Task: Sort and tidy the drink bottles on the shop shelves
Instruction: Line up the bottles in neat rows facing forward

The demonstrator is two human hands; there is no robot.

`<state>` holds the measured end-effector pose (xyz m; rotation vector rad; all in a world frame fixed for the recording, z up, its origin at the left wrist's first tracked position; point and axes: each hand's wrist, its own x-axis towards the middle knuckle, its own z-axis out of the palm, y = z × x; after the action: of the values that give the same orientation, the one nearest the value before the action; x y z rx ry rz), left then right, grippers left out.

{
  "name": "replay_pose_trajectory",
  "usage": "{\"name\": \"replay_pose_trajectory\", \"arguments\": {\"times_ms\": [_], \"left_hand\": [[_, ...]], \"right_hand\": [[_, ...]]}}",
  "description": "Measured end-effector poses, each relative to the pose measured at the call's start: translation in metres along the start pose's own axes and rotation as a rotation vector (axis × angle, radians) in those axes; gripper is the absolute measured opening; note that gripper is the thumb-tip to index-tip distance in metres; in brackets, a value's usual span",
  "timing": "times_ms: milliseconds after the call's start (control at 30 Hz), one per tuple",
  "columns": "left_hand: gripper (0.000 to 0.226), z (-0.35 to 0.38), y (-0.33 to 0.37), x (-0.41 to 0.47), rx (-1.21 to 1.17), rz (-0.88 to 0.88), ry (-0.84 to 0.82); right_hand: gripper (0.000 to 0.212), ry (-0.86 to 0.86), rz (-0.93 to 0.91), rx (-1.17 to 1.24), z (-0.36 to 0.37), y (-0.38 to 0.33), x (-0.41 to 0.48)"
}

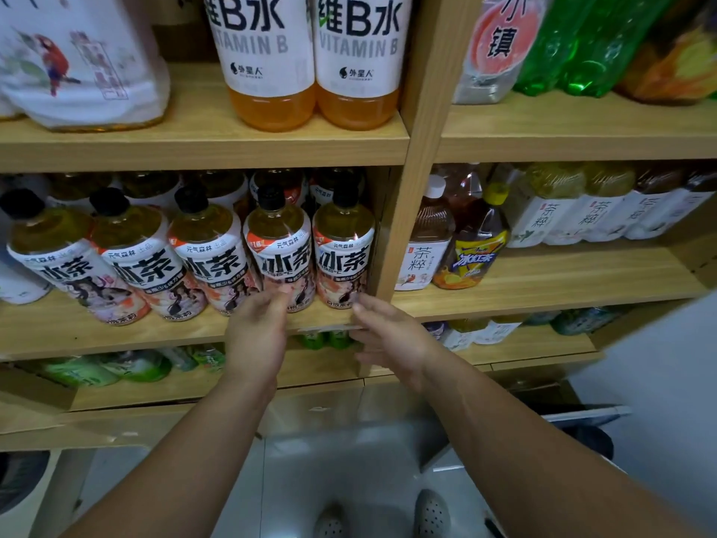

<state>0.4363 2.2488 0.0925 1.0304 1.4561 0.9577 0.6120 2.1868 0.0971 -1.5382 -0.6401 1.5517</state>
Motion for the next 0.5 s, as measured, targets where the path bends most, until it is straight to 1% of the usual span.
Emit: {"name": "replay_pose_trajectory", "arguments": {"times_ms": [67,133,200,300,400,500], "left_hand": [[0.025,0.005,-0.003,-0.012,0.053,0.094,0.056],[0.015,0.016,-0.001,-0.027,0.071,0.162,0.02],[0.01,0.034,0.005,-0.042,0.1,0.229,-0.024],[0.005,0.068,0.018,-0.061,0.153,0.356,-0.074],[0.007,0.105,0.028,-0.076,0.188,0.43,-0.136],[0.008,0.147,0.028,-0.091,0.21,0.455,-0.197]], "right_hand": [[0.032,0.024,-0.011,-0.079,-0.023,0.008,-0.01],[0.024,0.069,-0.021,-0.095,-0.05,0.013,-0.019],[0.022,0.17,-0.027,-0.079,-0.075,0.014,-0.029],[0.018,0.347,-0.102,-0.045,-0.114,0.006,-0.035],[0.017,0.367,-0.194,-0.058,-0.151,-0.007,-0.036],[0.017,0.357,-0.225,-0.164,-0.194,-0.012,-0.039]]}}
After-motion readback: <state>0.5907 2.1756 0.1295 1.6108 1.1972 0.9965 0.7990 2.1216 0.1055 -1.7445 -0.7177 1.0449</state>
